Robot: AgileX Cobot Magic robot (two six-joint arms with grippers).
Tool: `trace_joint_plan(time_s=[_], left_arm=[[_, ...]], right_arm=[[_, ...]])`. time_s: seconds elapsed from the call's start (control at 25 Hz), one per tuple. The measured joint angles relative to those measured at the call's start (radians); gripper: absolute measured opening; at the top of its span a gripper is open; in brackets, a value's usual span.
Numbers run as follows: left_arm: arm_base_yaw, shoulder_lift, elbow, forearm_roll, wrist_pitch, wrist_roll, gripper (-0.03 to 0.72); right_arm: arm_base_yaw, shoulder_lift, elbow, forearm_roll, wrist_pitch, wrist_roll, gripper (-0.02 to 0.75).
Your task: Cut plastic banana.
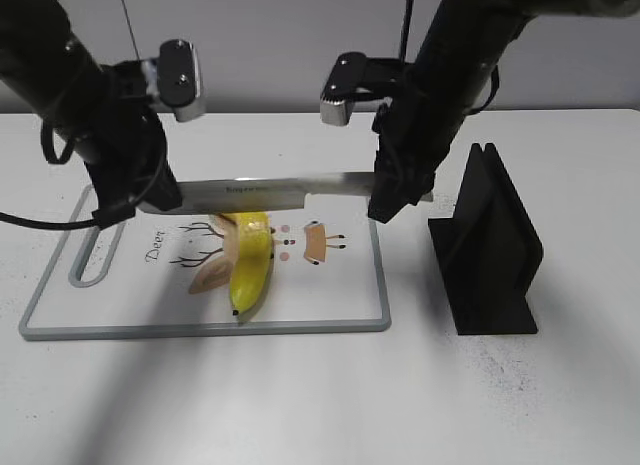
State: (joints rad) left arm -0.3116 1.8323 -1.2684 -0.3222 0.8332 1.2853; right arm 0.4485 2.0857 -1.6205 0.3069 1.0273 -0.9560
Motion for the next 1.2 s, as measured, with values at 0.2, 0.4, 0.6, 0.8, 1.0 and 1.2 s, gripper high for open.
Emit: trace_joint_plan(time_s=[0.2,0.4,0.6,0.8,1.0,1.2], left_arm=[[0.000,0.156,-0.017,0.007,-0.081,0.005,-0.006],[0.001,0.184,-0.033,0.008,-0.070,0.006,-0.006],[0.001,0.156,-0.027,0.006,-0.072,0.004,-0.006],[-0.004,0.073,-0.013,0.003,-0.083,-0.001,-0.008],[-0.005,-0.075,-0.012,0.006,-0.033,-0.003,-0.010],[-0.007,-0.215,-0.011,-0.003,0.041,-0.007,-0.014]], right_arm=[[0.001,0.130,-0.005,-0.024,-0.074,0.023,0.230],[-0.001,0.140,-0.022,-0.036,-0.069,0.072,0.246],[0.002,0.124,-0.050,-0.045,-0.040,0.077,0.247],[0.002,0.064,-0.080,-0.069,-0.005,0.078,0.247],[0.003,-0.053,-0.094,-0.068,0.038,0.079,0.249],[0.005,-0.147,-0.094,-0.046,0.087,0.073,0.251]])
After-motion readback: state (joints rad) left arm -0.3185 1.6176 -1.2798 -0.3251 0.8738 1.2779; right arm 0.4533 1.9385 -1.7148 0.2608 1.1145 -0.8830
